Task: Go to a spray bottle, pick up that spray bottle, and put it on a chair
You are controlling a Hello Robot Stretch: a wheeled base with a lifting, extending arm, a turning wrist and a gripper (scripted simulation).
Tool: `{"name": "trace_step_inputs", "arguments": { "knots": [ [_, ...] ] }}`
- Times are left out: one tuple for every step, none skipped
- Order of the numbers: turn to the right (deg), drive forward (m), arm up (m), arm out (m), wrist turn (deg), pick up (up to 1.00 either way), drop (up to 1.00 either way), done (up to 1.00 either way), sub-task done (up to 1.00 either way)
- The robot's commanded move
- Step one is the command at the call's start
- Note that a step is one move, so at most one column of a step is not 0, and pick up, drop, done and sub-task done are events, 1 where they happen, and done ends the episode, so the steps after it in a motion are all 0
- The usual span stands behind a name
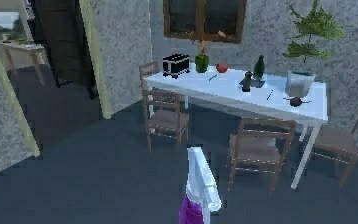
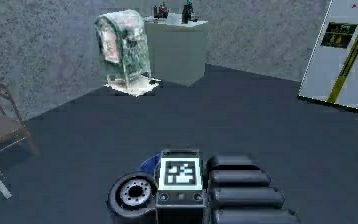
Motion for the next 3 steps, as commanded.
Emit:
{"name": "trace_step_inputs", "arguments": {
  "knots": [
    [0.0,1.0,0.0,0.0,0.0,0.0,0.0,0.0,0.0],
    [-27.0,0.0,0.0,0.0,0.0,0.0,0.0,0.0,0.0],
    [0.0,0.05,0.0,0.0,0.0,0.0,0.0,0.0,0.0]
  ]
}}
